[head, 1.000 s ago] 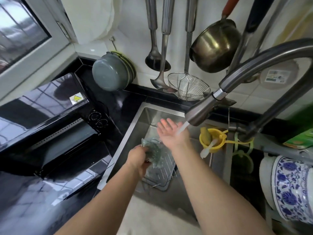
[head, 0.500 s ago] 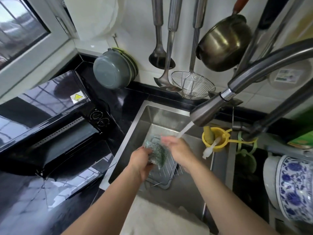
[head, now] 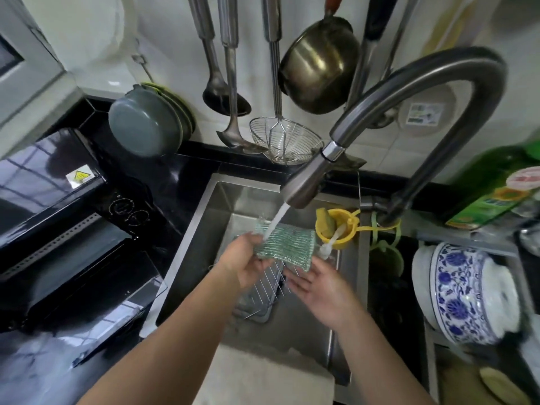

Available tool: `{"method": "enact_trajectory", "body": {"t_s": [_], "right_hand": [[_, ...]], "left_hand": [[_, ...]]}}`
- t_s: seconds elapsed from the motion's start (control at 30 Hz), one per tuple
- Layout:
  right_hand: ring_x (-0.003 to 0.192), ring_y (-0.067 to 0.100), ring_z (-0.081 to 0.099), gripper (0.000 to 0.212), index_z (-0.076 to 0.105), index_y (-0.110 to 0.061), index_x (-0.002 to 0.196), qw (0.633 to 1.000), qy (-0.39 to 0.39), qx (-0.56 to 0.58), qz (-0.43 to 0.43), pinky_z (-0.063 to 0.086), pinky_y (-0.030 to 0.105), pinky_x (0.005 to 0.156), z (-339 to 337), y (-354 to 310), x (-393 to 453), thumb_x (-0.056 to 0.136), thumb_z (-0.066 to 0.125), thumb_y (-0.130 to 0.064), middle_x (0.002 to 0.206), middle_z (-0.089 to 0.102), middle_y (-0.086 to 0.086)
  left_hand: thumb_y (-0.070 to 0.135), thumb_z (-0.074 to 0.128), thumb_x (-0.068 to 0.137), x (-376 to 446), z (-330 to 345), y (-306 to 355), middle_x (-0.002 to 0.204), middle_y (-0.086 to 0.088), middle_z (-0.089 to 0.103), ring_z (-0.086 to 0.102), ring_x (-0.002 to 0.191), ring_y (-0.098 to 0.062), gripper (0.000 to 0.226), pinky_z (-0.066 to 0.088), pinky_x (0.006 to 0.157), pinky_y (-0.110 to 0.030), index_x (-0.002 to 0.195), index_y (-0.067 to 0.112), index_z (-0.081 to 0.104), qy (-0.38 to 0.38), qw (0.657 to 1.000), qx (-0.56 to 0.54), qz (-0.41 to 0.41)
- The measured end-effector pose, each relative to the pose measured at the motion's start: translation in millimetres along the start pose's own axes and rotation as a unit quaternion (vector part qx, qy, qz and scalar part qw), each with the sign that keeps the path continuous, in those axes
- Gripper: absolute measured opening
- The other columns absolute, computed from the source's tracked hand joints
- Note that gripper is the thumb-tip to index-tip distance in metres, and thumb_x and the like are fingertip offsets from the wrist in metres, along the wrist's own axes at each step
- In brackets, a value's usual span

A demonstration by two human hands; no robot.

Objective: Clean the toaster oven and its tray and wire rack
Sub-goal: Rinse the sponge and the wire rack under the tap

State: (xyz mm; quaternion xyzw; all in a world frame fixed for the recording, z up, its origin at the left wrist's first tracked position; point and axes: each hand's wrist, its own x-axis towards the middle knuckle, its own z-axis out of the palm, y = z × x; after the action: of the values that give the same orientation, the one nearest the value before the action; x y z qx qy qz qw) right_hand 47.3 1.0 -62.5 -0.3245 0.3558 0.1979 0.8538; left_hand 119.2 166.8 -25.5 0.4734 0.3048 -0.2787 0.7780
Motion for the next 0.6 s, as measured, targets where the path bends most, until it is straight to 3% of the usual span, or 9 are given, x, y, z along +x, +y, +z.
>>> {"method": "enact_trajectory", "body": {"t_s": [0.07,0.17,0.23,0.3,0.37,0.43,0.5,0.6], "right_hand": [[0.117,0.030,0.066,0.034,0.063,-0.011,0.127,0.995,-0.036,0.086,-0.021,0.050,0.045,0.103,9.3,-1.4,2.1,0.099,0.059,-0.029,0.126,0.068,0.014],[0.110,0.027,0.070,0.024,0.064,-0.010,0.122,0.995,-0.025,0.073,-0.062,0.058,0.042,0.091,26.1,-1.2,6.6,0.100,0.056,-0.014,0.122,0.071,0.013],[0.108,0.026,0.070,0.025,0.067,-0.014,0.118,0.993,0.011,-0.035,-0.112,0.058,0.042,0.092,41.0,5.2,8.1,0.101,0.052,-0.004,0.117,0.073,0.011],[0.110,0.017,0.068,0.037,0.070,-0.029,0.113,0.975,0.021,-0.147,-0.168,0.054,0.035,0.098,61.2,12.7,2.3,0.101,0.049,0.000,0.117,0.073,0.001],[0.115,0.002,0.063,0.047,0.070,-0.038,0.116,0.938,-0.073,-0.289,-0.174,0.049,0.022,0.100,76.7,21.1,-7.6,0.098,0.048,-0.001,0.121,0.071,-0.014],[0.122,-0.003,0.057,0.051,0.065,-0.035,0.130,0.896,-0.128,-0.399,-0.148,0.042,0.027,0.111,72.3,22.0,-13.6,0.093,0.050,-0.003,0.129,0.066,-0.016],[0.118,-0.007,0.058,0.043,0.067,-0.031,0.127,0.894,-0.069,-0.414,-0.157,0.041,0.033,0.114,52.7,4.0,-18.6,0.096,0.053,-0.005,0.125,0.067,-0.018],[0.112,0.004,0.063,0.027,0.073,-0.034,0.106,0.899,0.068,-0.371,-0.221,0.049,0.040,0.106,23.0,-32.6,-23.4,0.098,0.059,-0.013,0.117,0.069,-0.015]], "left_hand": [[-0.011,0.049,0.099,-1.3,-6.5,0.7,0.112,-0.017,0.072,0.068,0.098,-0.028,0.030,0.059,0.085,-0.037,0.125,-0.002,0.062,-0.007,0.998,0.055,0.013],[-0.017,0.052,0.095,1.8,-18.7,2.2,0.115,-0.018,0.074,0.066,0.100,-0.036,0.037,0.054,0.078,-0.044,0.125,0.003,0.061,0.031,0.982,0.173,0.074],[-0.009,0.055,0.098,4.7,-19.6,-0.2,0.111,-0.013,0.076,0.070,0.096,-0.031,0.030,0.059,0.085,-0.046,0.120,0.010,0.063,0.055,0.971,0.208,0.105],[0.013,0.061,0.101,5.5,-14.0,-5.3,0.104,-0.004,0.076,0.071,0.089,-0.020,0.017,0.058,0.080,-0.035,0.117,0.019,0.064,0.039,0.978,0.186,0.083],[0.031,0.064,0.101,7.4,-7.7,-10.8,0.095,-0.002,0.074,0.069,0.087,-0.017,0.019,0.053,0.076,-0.030,0.119,0.024,0.063,0.014,0.990,0.134,0.034],[0.035,0.060,0.104,14.3,-7.0,-14.9,0.103,-0.008,0.076,0.072,0.094,-0.022,0.029,0.058,0.083,-0.036,0.128,0.019,0.064,0.011,0.998,0.064,0.001],[0.035,0.049,0.110,19.3,-7.9,-16.0,0.124,-0.019,0.072,0.070,0.103,-0.030,0.036,0.058,0.095,-0.048,0.135,0.013,0.063,0.020,0.999,-0.014,-0.025],[0.037,0.042,0.112,23.7,-10.0,-13.2,0.120,-0.024,0.068,0.067,0.100,-0.036,0.044,0.059,0.083,-0.050,0.136,0.003,0.056,0.025,0.993,-0.102,-0.052]]}}
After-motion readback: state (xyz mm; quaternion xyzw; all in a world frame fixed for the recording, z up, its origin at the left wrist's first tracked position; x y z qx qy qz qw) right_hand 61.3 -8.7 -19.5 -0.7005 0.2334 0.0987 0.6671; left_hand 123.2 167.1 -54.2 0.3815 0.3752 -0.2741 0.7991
